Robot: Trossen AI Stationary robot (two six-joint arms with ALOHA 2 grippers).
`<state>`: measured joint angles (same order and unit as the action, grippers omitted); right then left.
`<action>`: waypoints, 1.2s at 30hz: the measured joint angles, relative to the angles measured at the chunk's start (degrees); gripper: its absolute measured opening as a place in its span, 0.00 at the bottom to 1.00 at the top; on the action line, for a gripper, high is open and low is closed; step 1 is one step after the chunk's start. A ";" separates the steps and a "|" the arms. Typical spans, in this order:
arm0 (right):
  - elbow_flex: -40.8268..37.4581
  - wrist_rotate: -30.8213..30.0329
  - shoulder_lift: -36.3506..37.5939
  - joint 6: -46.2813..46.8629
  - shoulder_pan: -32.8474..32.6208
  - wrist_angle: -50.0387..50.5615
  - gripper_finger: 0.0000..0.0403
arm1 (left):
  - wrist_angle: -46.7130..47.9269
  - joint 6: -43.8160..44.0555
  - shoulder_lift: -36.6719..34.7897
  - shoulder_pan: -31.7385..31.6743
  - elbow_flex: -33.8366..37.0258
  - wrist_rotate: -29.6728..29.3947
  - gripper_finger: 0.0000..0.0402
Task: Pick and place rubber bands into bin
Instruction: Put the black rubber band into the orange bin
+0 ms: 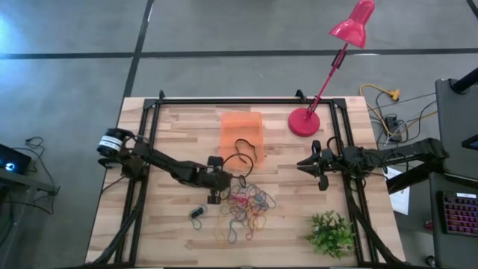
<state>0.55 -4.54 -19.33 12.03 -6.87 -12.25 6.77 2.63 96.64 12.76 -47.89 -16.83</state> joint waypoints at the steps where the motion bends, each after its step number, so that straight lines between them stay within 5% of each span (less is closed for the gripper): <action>1: 0.00 0.00 0.00 0.00 0.00 0.02 0.15 | -0.24 0.02 -0.38 0.07 -0.11 0.24 0.00; 11: 0.01 0.00 -2.06 0.02 0.02 0.02 0.15 | -0.25 1.69 -2.56 0.26 -0.05 3.31 0.00; 16: -0.01 0.00 -3.75 1.10 0.01 0.02 0.15 | -0.26 3.12 -2.56 0.26 0.28 10.46 0.03; 36: 0.01 -0.02 -5.27 2.62 0.00 -0.42 0.15 | -0.29 4.48 -1.53 0.26 0.67 10.64 0.08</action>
<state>0.56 -4.56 -24.60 14.65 -6.87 -12.67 6.48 7.11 95.11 13.02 -47.22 -6.19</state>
